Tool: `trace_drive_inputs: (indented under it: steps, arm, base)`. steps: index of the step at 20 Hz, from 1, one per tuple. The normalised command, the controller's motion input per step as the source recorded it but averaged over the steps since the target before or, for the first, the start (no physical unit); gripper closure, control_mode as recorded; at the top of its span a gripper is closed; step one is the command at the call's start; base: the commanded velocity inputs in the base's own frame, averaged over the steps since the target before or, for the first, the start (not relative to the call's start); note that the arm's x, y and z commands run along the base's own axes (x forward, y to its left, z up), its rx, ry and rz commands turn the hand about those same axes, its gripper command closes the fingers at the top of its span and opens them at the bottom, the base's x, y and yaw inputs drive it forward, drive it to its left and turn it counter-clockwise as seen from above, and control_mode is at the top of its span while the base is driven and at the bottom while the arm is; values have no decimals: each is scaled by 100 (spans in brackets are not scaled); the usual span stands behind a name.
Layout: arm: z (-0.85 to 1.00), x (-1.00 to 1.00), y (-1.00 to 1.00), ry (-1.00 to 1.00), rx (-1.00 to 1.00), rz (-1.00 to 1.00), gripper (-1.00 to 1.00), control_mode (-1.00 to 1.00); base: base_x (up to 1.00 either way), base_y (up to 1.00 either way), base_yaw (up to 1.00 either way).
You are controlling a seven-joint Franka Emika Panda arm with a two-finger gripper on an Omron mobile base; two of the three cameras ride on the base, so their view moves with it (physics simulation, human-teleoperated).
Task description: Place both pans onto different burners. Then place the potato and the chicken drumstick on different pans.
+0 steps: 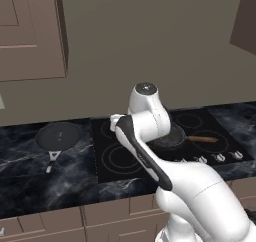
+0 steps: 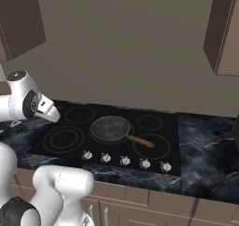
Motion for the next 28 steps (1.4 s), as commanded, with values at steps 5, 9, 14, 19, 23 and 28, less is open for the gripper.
trace_drive_inputs:
  steps: [5, 9, 14, 19, 23, 28]
  arm:
    - [4, 18, 66, 2, 0, 0, -100, -100]
    - [0, 14, 72, 4, 0, 0, -100, -100]
    - [0, 8, 74, 4, 0, 0, -100, -100]
    - [0, 3, 65, 5, 0, 0, -100, -100]
    - [0, 1, 57, 3, 0, 0, -100, -100]
    - [-4, 0, 46, 0, 0, 0, -100, -100]
  base:
    - [0, 0, 0]
    - [0, 0, 0]
    - [0, 0, 0]
    - [0, 0, 0]
    - [0, 0, 0]
    - [0, 0, 0]
